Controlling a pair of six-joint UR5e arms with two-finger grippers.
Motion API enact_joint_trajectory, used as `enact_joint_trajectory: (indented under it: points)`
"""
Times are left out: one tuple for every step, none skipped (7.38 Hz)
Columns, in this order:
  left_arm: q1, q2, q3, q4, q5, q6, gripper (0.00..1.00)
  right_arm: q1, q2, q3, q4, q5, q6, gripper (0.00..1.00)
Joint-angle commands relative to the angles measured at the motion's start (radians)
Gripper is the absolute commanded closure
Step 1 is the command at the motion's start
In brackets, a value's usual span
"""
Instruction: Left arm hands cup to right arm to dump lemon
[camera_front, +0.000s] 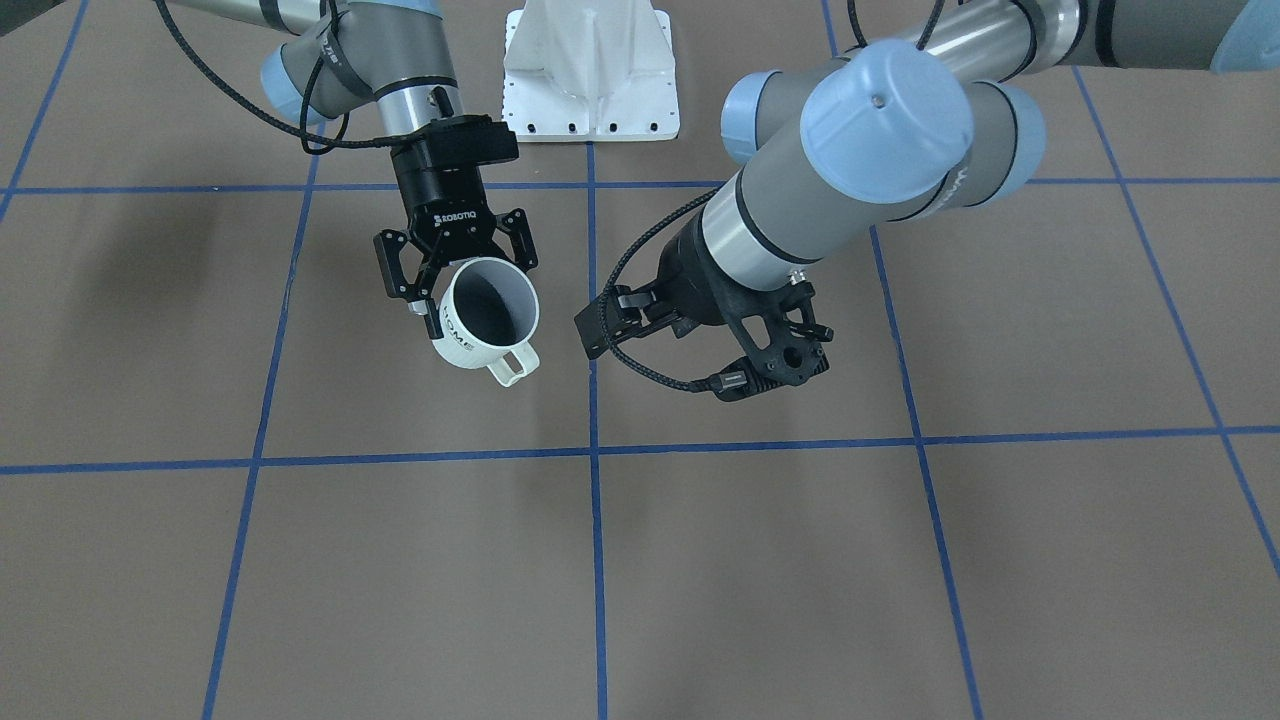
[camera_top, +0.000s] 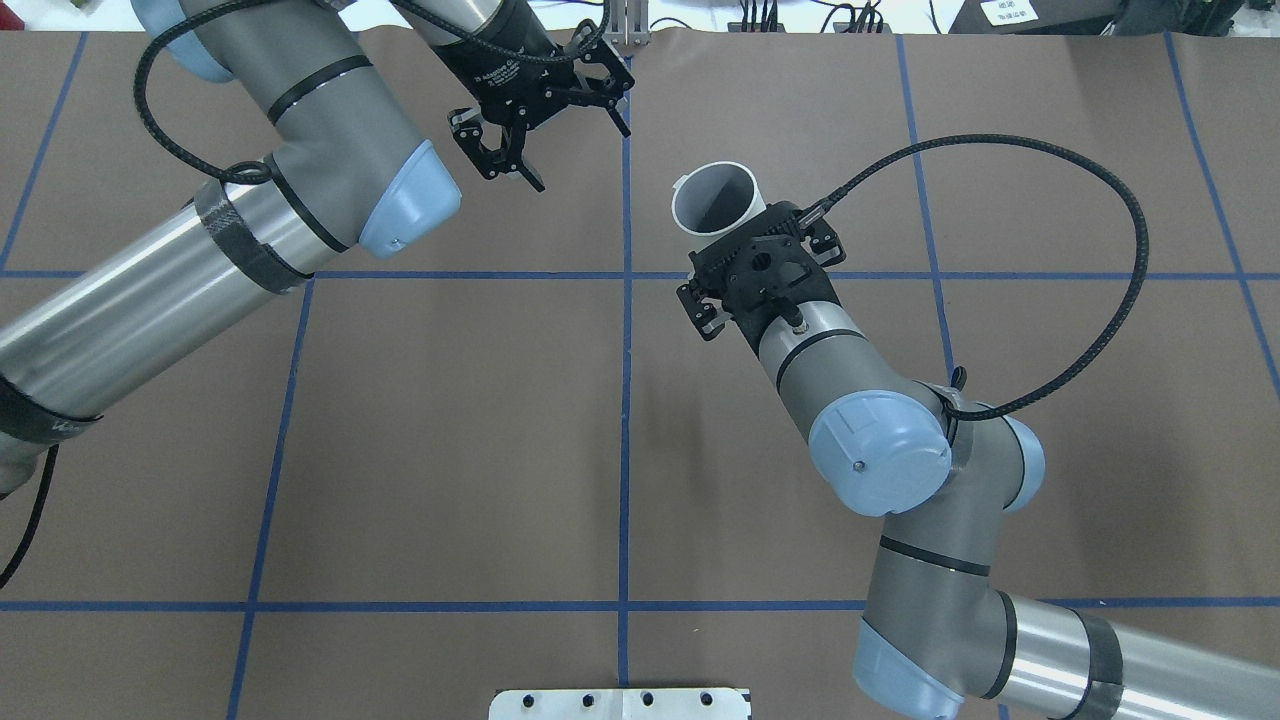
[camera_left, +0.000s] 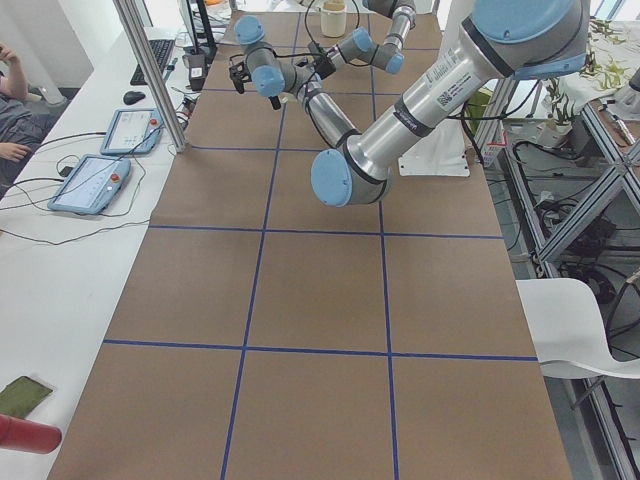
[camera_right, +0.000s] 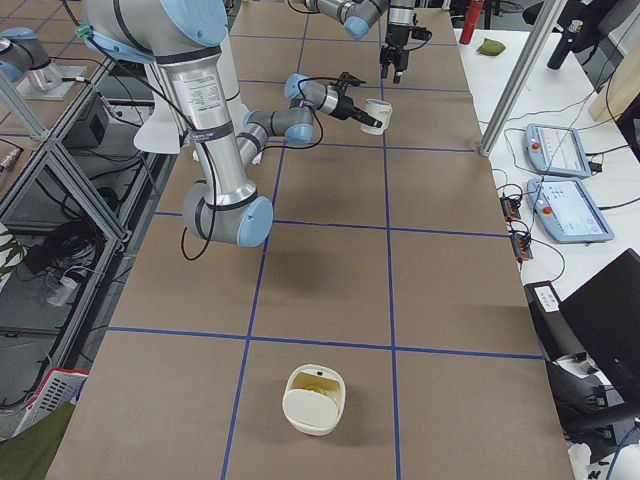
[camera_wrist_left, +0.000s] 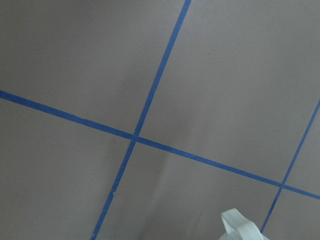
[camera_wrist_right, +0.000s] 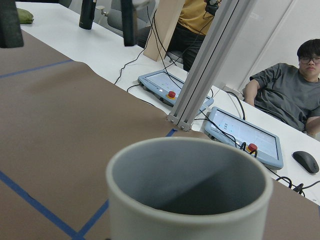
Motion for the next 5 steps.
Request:
enact_joint_trajectory:
  points:
    - [0.012, -0.013, -0.001, -0.002, 0.0, -0.007, 0.0, -0.002, 0.005, -0.008, -0.001, -0.001, 0.0, 0.5]
    - [0.031, -0.02, 0.002, -0.001, 0.0, -0.008, 0.0, -0.002, 0.018, -0.019, -0.001, -0.001, 0.0, 0.51]
    - [0.048, -0.026, 0.004, -0.001, 0.0, -0.008, 0.0, -0.002, 0.022, -0.025, -0.001, -0.003, 0.0, 0.51]
    - [0.058, -0.028, 0.005, -0.002, 0.002, -0.01, 0.0, -0.002, 0.024, -0.025, -0.001, -0.003, 0.002, 0.51]
    - [0.074, -0.031, 0.005, -0.002, 0.002, -0.01, 0.0, -0.002, 0.024, -0.025, -0.001, -0.004, 0.002, 0.51]
